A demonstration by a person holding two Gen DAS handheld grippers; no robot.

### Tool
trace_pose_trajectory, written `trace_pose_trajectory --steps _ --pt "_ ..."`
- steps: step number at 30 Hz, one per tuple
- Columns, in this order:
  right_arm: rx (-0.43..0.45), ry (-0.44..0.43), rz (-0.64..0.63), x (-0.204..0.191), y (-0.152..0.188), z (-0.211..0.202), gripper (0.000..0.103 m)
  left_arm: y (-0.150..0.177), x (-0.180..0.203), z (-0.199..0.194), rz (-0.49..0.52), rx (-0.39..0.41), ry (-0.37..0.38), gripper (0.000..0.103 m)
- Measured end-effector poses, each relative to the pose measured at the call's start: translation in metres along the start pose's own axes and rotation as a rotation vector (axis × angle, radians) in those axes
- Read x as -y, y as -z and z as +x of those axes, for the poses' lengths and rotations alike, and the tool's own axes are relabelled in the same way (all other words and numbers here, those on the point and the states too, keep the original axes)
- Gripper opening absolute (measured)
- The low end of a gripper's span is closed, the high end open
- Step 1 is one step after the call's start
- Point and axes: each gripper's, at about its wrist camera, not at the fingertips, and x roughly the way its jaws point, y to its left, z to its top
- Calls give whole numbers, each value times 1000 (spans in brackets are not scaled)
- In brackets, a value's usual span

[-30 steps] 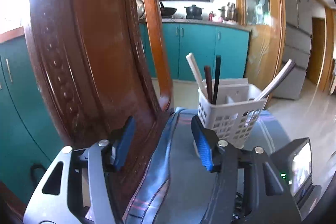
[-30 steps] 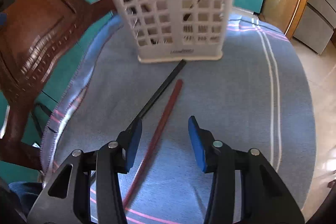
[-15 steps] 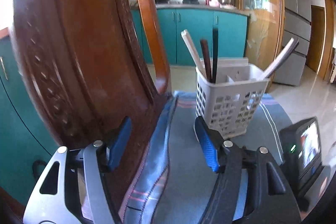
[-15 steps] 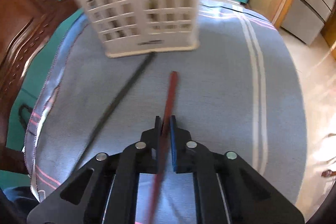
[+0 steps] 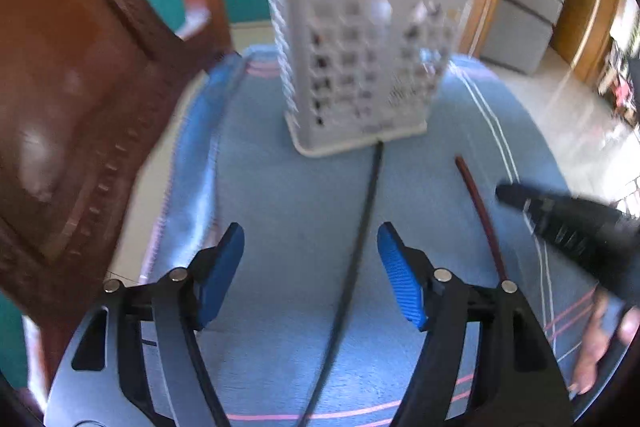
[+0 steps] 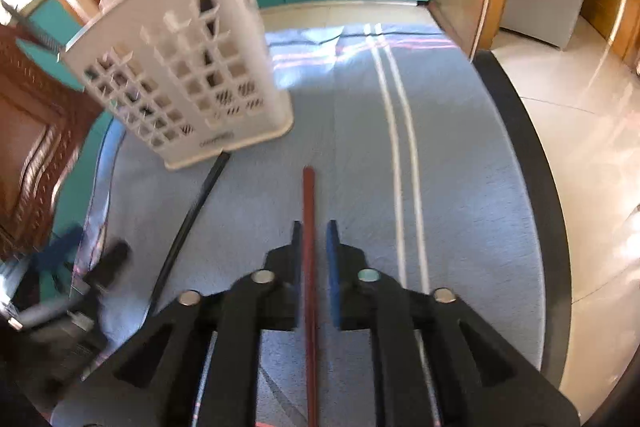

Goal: Organize utensils

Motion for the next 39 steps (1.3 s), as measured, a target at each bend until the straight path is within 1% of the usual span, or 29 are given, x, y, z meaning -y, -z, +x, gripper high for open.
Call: trace_pose_trajectory --steps 1,3,6,8,10,11,12,13,14,15,19,21,22,25,29,32,34,36,39 --pt "5 1 12 4 -1 -1 23 0 3 4 9 -13 1 70" --pt "9 6 38 11 -3 -3 23 6 12 14 35 -48 7 70" --pt "10 6 57 14 -4 -7 24 11 17 25 51 -78 20 70" --pt "10 3 60 16 -9 -4 24 15 19 33 44 -101 33 70" --pt "9 -1 55 17 -9 -5 27 16 18 34 26 -96 40 68" --pt "7 -2 54 17 -12 0 28 17 18 33 23 -94 42 60" --pt "6 -4 52 17 -12 -1 29 17 18 32 19 -86 43 43" --pt "3 -4 48 16 -11 -1 29 18 18 30 20 -83 50 34" --pt "1 -6 46 16 -10 -3 29 20 17 27 19 -85 62 18" --pt "-1 -7 45 15 -10 -2 29 20 17 26 14 -89 79 9" --pt "-4 -15 39 14 -10 -2 29 24 16 18 -22 -125 192 7" --pt "-1 -22 38 14 -11 -4 29 27 20 16 -22 -134 214 7" --pt "0 -24 38 14 -10 -7 29 30 22 13 -18 -132 209 7" --pt "1 -32 43 15 -10 -9 29 40 27 7 4 -111 161 7" --pt "-13 -27 24 12 -7 -5 30 50 32 3 -10 -98 126 7" --pt "-37 -9 -5 5 -3 5 31 50 29 2 -27 -89 99 7" --pt "-54 10 -29 -2 0 14 31 44 25 5 -32 -85 90 7" --pt "-66 23 -53 -8 1 23 31 44 25 4 -32 -83 81 14" --pt "-86 26 -88 -17 4 33 31 45 25 0 -21 -83 81 18"
